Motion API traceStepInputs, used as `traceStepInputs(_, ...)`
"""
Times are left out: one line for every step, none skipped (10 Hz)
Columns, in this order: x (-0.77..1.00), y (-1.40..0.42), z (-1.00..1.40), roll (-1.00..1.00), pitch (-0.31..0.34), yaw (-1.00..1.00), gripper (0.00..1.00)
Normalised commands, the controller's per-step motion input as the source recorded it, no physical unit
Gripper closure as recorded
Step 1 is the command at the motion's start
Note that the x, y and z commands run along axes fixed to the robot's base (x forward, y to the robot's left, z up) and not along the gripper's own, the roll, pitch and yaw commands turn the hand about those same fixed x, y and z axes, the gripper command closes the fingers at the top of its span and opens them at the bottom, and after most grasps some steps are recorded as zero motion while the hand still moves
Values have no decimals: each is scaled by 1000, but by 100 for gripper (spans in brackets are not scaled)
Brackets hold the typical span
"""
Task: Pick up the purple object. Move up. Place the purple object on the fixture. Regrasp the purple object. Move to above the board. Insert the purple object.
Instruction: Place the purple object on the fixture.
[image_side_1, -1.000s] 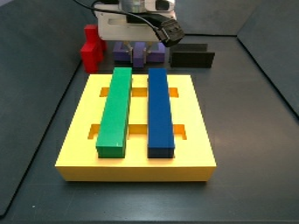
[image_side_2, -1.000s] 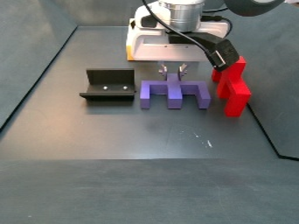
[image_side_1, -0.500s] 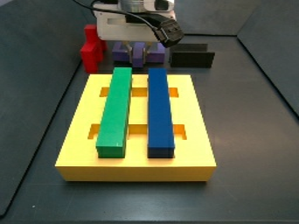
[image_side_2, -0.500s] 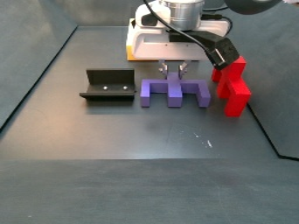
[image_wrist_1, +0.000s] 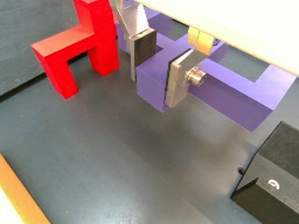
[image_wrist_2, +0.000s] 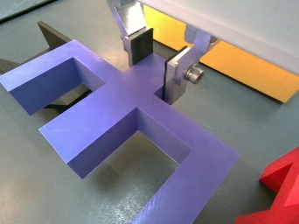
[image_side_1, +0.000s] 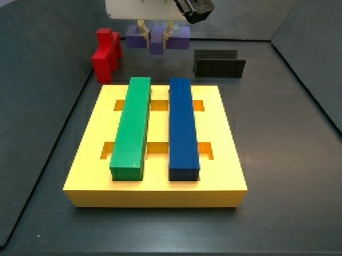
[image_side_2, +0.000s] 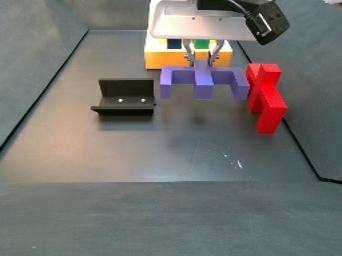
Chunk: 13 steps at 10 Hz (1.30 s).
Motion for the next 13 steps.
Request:
traceStepInputs(854, 80, 0, -523, 314, -163, 100)
traceStepInputs(866, 31, 0, -823, 126, -46, 100)
traceStepInputs(843, 0, 0, -929, 23, 0, 100)
traceStepInputs(840, 6, 20, -911, 14, 0, 100)
traceStepInputs(877, 0, 189, -820, 120, -11, 100)
traceStepInputs(840, 0, 294, -840, 177, -3, 100)
traceStepInputs(806, 0, 291, -880, 183, 0, 100)
traceStepInputs(797, 0, 286, -894, 180, -9, 100)
traceStepInputs(811, 0, 237, -860, 197, -23, 100)
traceStepInputs(771, 0, 194, -866, 169, -14, 100)
traceStepInputs(683, 11, 111, -860, 97, 0, 100)
traceStepInputs(609, 60, 91, -803, 94, 0, 100)
traceStepInputs(583, 94, 80, -811, 74, 0, 100)
